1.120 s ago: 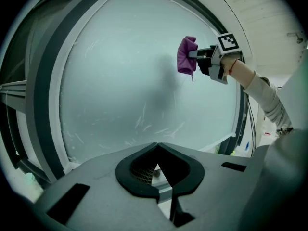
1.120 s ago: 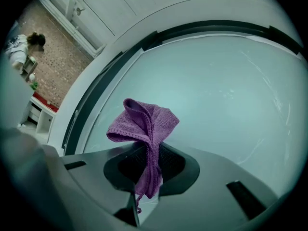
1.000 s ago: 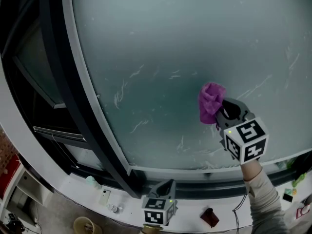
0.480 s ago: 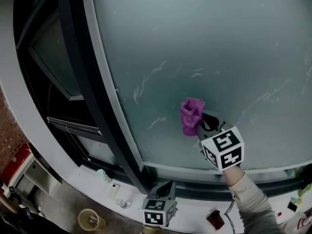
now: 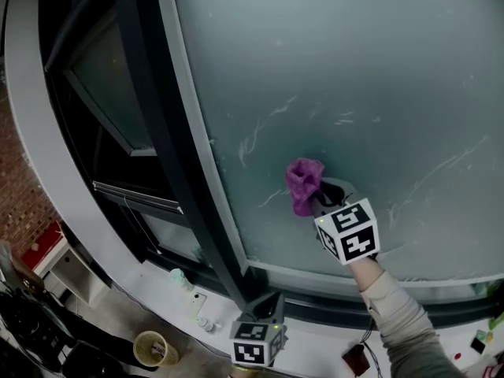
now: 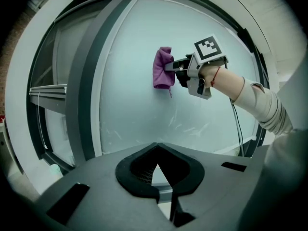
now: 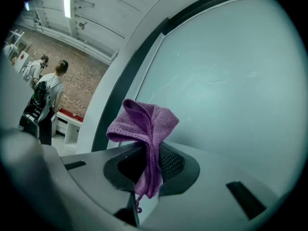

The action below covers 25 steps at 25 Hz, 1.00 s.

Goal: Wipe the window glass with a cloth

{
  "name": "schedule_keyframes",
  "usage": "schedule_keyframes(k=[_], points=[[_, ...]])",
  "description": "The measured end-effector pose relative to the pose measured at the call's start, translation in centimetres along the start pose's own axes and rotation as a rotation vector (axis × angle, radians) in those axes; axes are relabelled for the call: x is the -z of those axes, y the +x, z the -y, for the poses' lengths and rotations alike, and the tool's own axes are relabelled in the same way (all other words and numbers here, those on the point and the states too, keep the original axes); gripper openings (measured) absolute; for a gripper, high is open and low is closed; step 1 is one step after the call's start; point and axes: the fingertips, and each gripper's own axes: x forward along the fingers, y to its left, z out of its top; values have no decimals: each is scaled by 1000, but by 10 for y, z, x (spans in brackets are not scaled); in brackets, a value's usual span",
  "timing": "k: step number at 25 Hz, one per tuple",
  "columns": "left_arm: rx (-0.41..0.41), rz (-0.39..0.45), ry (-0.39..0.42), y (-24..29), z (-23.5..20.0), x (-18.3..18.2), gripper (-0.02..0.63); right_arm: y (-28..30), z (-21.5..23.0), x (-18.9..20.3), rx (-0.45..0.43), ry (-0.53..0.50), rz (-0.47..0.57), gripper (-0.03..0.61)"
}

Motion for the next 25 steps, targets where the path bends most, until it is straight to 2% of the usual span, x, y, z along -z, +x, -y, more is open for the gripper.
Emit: schedule_keyframes(k=[11,25], points=[[-22,8,-4,2,-10,-5,5,15,16,12,46,-8,-45,54],[43,-8,12,14,23,-7,5,-24,50,32,111,-9,-84,54]])
